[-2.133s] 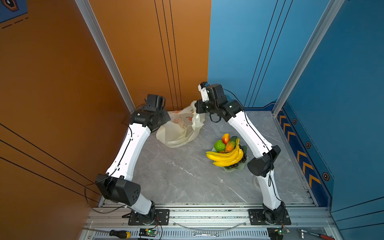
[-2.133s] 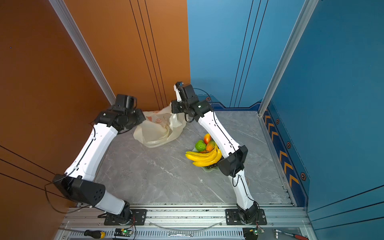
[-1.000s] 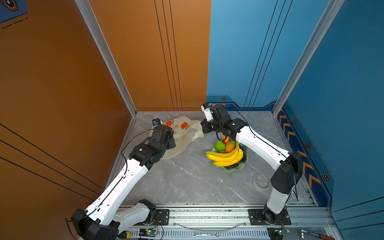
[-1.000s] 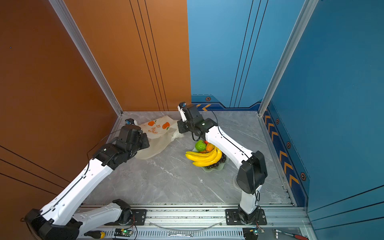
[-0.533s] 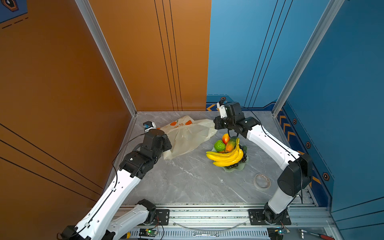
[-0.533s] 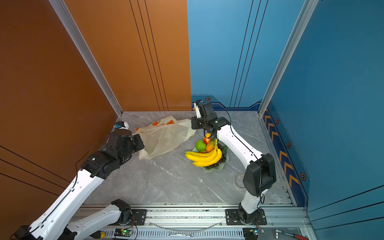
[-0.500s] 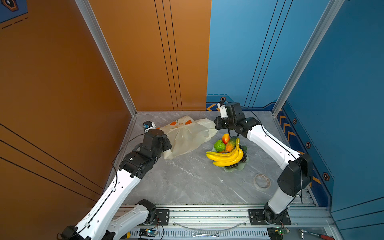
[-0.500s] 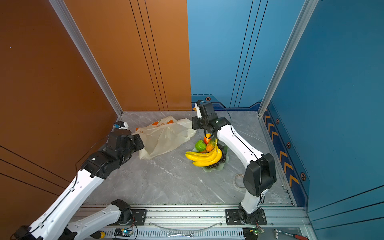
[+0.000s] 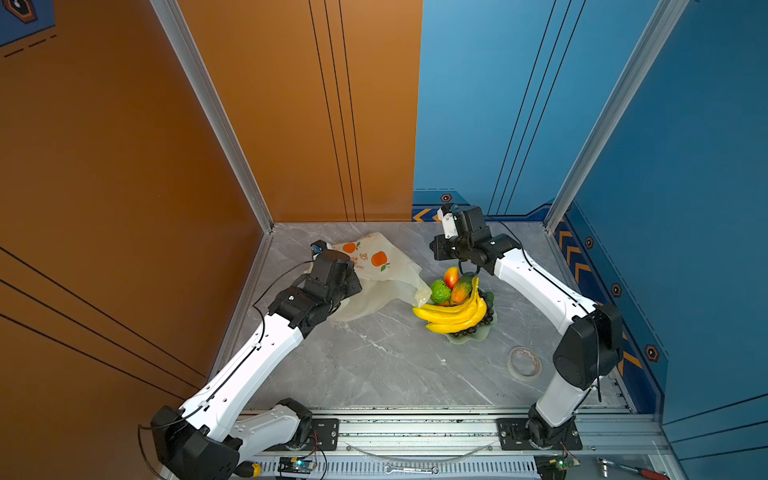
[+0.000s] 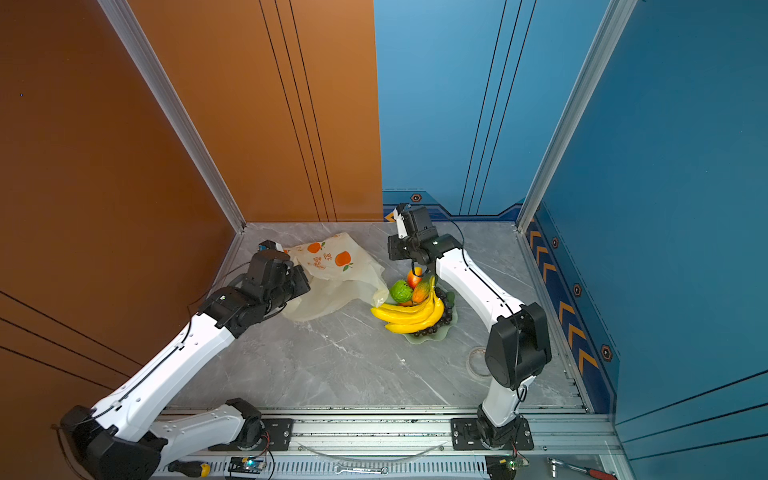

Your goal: Place the fruits into the plastic bag

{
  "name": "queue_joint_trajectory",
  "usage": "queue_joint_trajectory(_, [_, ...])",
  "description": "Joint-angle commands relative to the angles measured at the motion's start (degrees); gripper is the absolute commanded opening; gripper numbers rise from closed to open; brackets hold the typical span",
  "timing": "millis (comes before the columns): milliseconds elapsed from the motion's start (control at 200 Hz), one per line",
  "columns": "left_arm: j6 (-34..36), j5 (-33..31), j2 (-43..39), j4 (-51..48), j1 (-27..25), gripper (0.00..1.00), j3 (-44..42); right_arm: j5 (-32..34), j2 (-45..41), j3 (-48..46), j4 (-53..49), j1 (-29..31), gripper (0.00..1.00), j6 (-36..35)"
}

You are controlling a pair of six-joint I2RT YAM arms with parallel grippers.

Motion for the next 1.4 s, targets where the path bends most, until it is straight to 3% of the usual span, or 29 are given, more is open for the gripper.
queue_joint_trajectory(0, [-0.50, 2.80, 1.46, 1.07, -0.86, 0.00, 2.90, -4.46, -2.10, 3.76, -3.96, 0.52, 0.69, 1.67])
queue_joint_trajectory(105, [-0.57, 3.35, 2.18, 1.32, -1.25, 0.00, 4.18, -6.70, -3.23, 6.06, -10.62, 1.63, 0.80, 0.78])
queue_joint_trajectory(295, [-1.61, 4.62, 3.10, 2.27, -1.99, 0.00, 4.93, -5.14, -3.52, 7.18, -24.96, 4.70, 0.81, -4.91])
queue_joint_trajectory(441, [-4.03, 4.99, 3.28, 3.62, -2.81, 0.00, 4.85, -0.99, -3.19, 3.08, -28.56, 5.82, 0.81, -7.81])
queue_joint_trajectory(721, [-6.64, 6.04, 5.76, 4.68, -5.23, 0.00, 6.13, 4.19, -6.22, -0.53, -25.93, 5.83, 0.82, -5.78])
queue_joint_trajectory(1021, [-6.88, 7.11, 6.18, 4.66, -6.05, 0.00, 6.20, 6.79, 1.49, 0.69, -21.17, 3.91, 0.82, -10.94])
queue_joint_trajectory(1207, [-7.17, 7.41, 6.16, 4.15, -6.07, 0.00, 6.70, 12.20, 5.98, 5.90, -18.55, 8.24, 0.82, -16.82])
queue_joint_trajectory(1392, [-7.34, 8.23, 6.49, 3.41, -5.92, 0.00, 8.14, 17.21, 4.94, 2.36, -5.34, 15.89, 0.84, -22.42])
